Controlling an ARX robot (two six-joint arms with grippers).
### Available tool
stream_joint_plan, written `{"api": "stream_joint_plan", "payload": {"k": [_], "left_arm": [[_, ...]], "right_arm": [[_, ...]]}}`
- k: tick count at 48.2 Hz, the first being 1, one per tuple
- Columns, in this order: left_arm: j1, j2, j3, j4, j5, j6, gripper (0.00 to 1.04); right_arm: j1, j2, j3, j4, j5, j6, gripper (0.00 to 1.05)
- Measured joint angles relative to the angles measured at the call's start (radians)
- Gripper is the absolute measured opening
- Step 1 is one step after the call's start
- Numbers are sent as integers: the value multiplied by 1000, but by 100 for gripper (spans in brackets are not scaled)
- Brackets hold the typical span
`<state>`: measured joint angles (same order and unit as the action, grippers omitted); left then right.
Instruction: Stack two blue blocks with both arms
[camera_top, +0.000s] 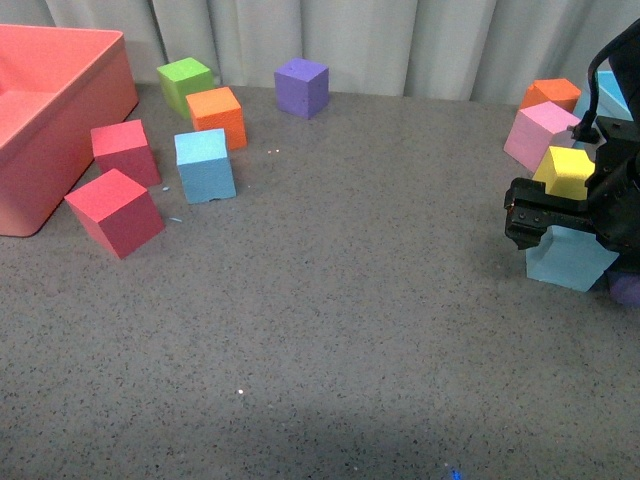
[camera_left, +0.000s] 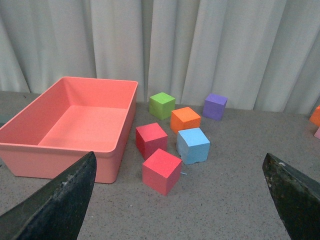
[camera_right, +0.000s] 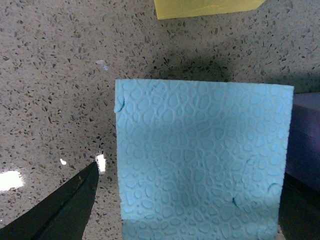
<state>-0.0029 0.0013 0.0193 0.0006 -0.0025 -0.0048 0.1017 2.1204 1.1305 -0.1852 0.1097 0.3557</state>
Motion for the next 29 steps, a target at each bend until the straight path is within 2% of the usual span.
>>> {"api": "stream_joint_plan", "payload": {"k": [5,12,19,29], "left_arm": [[0,0,0,0,0,0,98],[0,0,0,0,0,0,98],[0,0,0,0,0,0,98],[0,0,0,0,0,0,98]], "right_arm": [[-1,14,22,-16,-6,4,93],[0,18,45,-22,-13,3,69],[9,14,50,-22,-34,6,53],[71,0,90,-40,-82,3,44]]}}
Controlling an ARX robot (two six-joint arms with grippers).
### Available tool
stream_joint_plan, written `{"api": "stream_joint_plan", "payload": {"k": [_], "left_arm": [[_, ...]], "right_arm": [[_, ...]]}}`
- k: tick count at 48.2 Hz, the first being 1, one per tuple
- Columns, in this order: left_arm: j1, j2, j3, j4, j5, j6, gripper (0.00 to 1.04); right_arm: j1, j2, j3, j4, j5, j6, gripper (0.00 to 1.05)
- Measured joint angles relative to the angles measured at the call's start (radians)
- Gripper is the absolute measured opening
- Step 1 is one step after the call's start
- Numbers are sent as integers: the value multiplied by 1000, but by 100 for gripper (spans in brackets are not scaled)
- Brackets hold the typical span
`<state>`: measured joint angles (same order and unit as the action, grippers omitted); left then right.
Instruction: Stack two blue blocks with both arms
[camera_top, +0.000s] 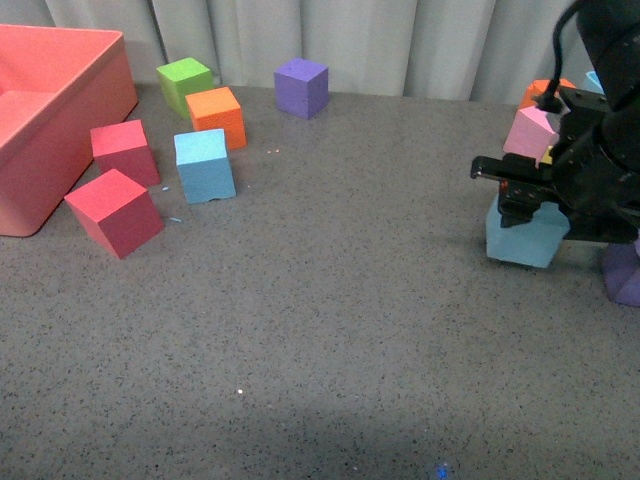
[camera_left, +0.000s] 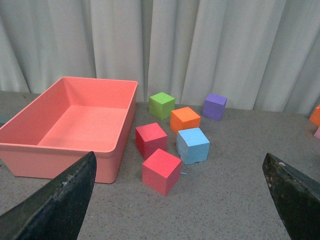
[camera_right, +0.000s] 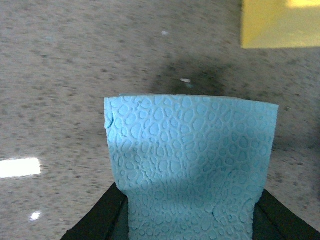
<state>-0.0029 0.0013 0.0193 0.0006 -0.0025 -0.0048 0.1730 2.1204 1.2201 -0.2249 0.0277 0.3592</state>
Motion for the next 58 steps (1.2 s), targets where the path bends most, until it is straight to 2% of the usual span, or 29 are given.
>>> {"api": "stream_joint_plan", "payload": {"k": [17,25,34,39,48,50,57,58], "left_arm": [[0,0,0,0,0,0,98],[0,0,0,0,0,0,98],[0,0,0,0,0,0,98],[0,0,0,0,0,0,98],[0,0,0,0,0,0,98],[0,0,0,0,0,0,98],[0,0,0,0,0,0,98],[0,0,0,0,0,0,98]], "right_arm": [[195,198,359,-134,-61,-39,43],[245,289,489,-183,-72,-46,43],[258,345,610,-261,-45,-42,43],[260,346,614,-257,-42,-22,63],[267,257,528,-176,-40,22,93],[268,227,502,-156,-27,23,97],[269,49,383,-65,55,18,95],[271,33,356,3,96,-3,93]]}}
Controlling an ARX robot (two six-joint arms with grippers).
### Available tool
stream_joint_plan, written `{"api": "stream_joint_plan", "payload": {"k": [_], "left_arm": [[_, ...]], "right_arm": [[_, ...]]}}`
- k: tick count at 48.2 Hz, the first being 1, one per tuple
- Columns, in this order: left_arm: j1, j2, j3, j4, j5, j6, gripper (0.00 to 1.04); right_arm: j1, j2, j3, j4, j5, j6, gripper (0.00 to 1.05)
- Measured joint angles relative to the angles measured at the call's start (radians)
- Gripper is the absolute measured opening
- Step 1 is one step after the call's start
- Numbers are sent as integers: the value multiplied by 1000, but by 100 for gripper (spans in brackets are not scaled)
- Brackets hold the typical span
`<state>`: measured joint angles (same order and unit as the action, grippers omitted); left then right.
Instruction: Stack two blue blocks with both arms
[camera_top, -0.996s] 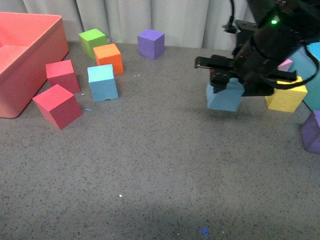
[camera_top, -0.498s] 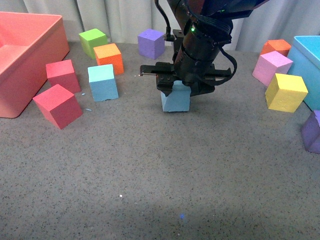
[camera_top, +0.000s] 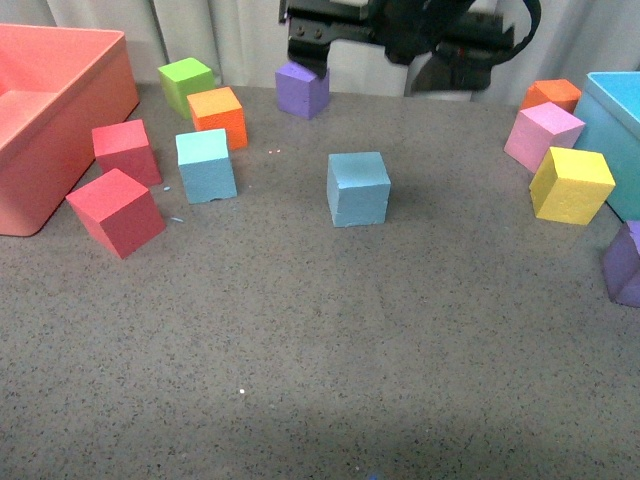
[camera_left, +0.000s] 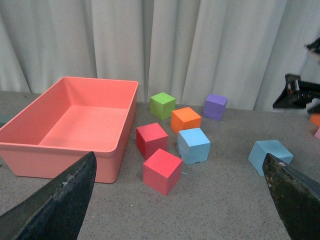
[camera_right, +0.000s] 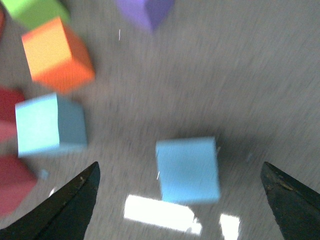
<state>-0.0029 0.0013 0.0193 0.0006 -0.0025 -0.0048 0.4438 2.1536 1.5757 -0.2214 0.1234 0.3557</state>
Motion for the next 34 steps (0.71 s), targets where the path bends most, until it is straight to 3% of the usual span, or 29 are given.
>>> {"api": "stream_joint_plan", "payload": {"k": [3,5,9,12,16,26,34], "left_arm": [[0,0,0,0,0,0,98],[0,0,0,0,2,0,98],[0,0,0,0,-1,0,98],[0,0,0,0,0,0,98],[0,0,0,0,0,0,98],[0,0,0,0,0,0,98],[0,0,0,0,0,0,98]], "right_arm": [[-4,-62,-191,401,198,-129,80],[-13,-87,-290,568,237,-182,75],[-66,-156,-608,1081,231,-290,58],[-99,-223,-748,1250,210,-318,47],[-139,-321,-870,1349,183,-334,35],[-211,-506,-1108,1396,107,-351,1],[-270,-678,-1281,1392,43,-355,1]]}}
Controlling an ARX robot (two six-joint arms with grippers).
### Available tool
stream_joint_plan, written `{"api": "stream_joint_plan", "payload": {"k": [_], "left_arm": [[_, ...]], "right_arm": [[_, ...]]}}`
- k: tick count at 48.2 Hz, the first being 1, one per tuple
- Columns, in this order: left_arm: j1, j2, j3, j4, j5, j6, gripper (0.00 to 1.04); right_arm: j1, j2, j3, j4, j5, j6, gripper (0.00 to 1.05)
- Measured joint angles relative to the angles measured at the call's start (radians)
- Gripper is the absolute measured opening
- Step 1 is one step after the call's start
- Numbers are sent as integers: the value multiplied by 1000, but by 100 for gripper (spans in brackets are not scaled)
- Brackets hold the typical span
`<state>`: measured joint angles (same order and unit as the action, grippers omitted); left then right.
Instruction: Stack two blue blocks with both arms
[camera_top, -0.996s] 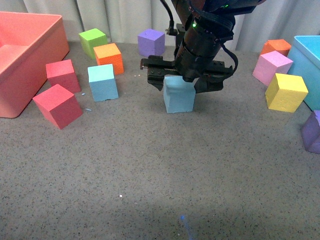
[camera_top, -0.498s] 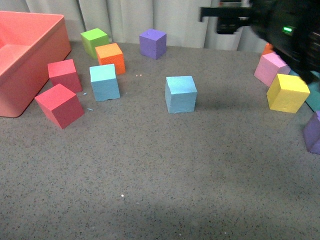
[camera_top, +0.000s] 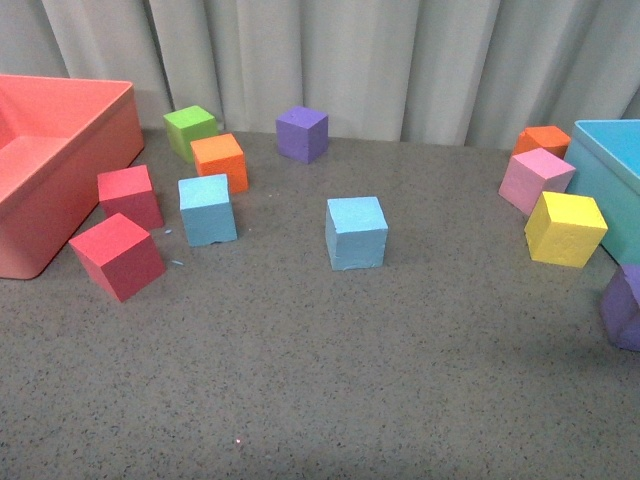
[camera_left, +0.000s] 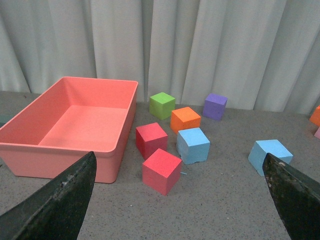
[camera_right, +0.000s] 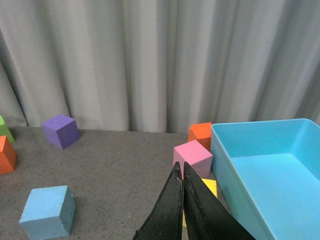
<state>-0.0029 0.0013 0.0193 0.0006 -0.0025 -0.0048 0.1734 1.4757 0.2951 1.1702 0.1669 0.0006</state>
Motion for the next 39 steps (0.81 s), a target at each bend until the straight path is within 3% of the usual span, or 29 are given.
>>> {"api": "stream_joint_plan", "payload": {"k": [22,24,29,39], "left_arm": [[0,0,0,0,0,0,98],[0,0,0,0,0,0,98],[0,0,0,0,0,0,98],[0,0,0,0,0,0,98]], "right_arm": [[-95,-382,-210,-180,-88,0,1],[-129,-421,-221,-208,-142,0,1],[-167,-512,-243,-274,-158,0,1],[-171,-705,-278,-432,-165,0,1]]}}
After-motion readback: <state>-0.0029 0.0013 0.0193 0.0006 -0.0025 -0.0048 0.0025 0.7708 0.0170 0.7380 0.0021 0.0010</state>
